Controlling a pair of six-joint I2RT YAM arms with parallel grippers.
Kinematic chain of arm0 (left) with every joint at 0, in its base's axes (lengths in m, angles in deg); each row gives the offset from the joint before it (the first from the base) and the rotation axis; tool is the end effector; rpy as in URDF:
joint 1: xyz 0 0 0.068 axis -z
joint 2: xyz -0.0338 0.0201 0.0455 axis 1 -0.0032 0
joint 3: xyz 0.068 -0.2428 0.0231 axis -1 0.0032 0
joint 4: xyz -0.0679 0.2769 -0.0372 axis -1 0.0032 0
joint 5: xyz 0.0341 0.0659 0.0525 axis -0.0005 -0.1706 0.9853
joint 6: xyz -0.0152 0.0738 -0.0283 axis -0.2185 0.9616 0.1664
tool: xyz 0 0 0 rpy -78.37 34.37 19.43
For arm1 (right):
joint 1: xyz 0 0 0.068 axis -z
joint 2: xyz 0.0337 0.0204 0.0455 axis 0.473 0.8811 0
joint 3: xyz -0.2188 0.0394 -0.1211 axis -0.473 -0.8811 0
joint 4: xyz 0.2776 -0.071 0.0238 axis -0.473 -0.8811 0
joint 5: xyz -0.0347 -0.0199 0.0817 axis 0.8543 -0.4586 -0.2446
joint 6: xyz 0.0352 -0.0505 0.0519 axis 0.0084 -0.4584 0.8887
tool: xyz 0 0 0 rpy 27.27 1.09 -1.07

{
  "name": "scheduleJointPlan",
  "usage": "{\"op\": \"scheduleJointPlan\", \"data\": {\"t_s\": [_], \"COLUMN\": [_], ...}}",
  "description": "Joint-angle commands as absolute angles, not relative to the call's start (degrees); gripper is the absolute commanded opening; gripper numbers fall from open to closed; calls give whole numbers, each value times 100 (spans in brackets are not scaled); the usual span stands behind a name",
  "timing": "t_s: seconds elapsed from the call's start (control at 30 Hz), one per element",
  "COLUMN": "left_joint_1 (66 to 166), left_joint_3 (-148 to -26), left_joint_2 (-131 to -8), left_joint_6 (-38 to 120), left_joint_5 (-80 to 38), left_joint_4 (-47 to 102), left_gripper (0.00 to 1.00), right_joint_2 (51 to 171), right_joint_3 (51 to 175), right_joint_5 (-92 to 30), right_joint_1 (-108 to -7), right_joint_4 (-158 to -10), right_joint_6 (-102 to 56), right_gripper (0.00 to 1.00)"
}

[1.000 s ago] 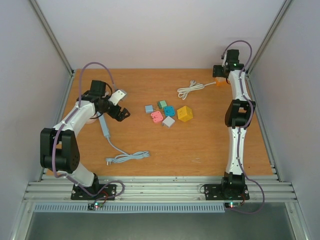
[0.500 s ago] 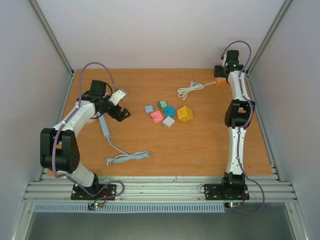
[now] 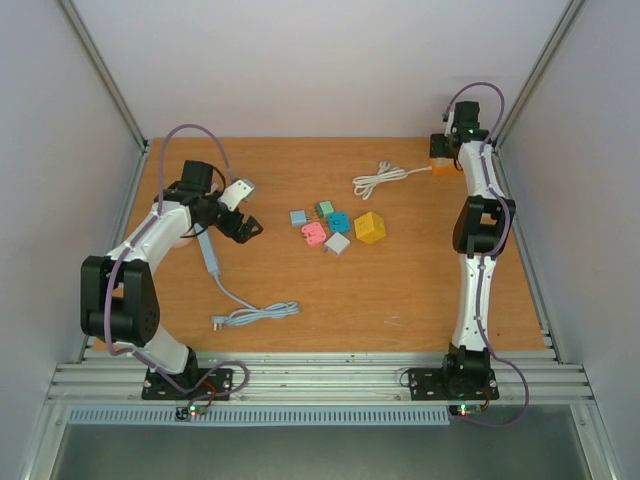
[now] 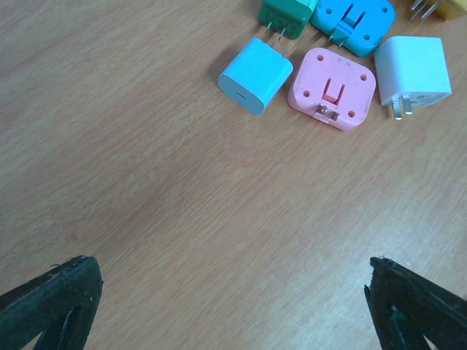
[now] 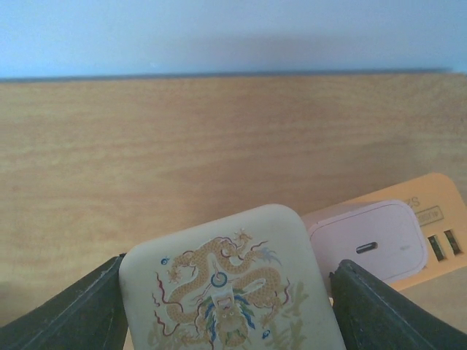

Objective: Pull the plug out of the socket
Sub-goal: Pick up the socket from the center of the board.

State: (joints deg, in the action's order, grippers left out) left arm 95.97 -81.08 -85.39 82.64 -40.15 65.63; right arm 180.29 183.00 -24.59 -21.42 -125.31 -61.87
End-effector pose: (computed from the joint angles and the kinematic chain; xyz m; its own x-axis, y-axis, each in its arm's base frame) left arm 0.3588 -0.0708 0.1815 -0.5881 0.5069 -0.6303 0.7081 0.6992 -0.0985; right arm 0.6030 -0.0708 0.1658 -0.6698 -0.4537 -0.5878 -0.2931 0.8889 -0.3521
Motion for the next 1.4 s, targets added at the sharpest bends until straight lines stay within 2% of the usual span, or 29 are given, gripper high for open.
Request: {"op": "scheduleJointPlan", "data": {"t_s": [0.0,0.33,0.53,0.97,1.37], "left_joint_1": [9628,9755,10136,11108,11959], "left_joint_3": [-8146,-7952,-7969,-8657,-9069], "left_joint_2": [-8504,-8201,-8154,-8226,-8236], "left_joint_6": [8169,8055,8062,8086,8161], "left_joint_5": [-4259,-4475,-4392,-4031,-3627], "left_joint_4": [6400,6067,5878,5706,5825], "left_gripper": [99,99,99,99,99], "right_joint_2": [17175,15052,14035,12811,11855], "right_joint_3": [17492,14706,13588,13090,12846], "right_joint_5": [-2463,-2484,-2781,-4043,-5443], "right_joint_1": [-2146,-2146,-2146,-1638,-978], "right_joint_4": [-12758,-12096,-12136,-12406,-12451], "right_joint_6": [-5921,-5212,-4596,-3298,-3140], "right_gripper": [44,42,42,39,39]}}
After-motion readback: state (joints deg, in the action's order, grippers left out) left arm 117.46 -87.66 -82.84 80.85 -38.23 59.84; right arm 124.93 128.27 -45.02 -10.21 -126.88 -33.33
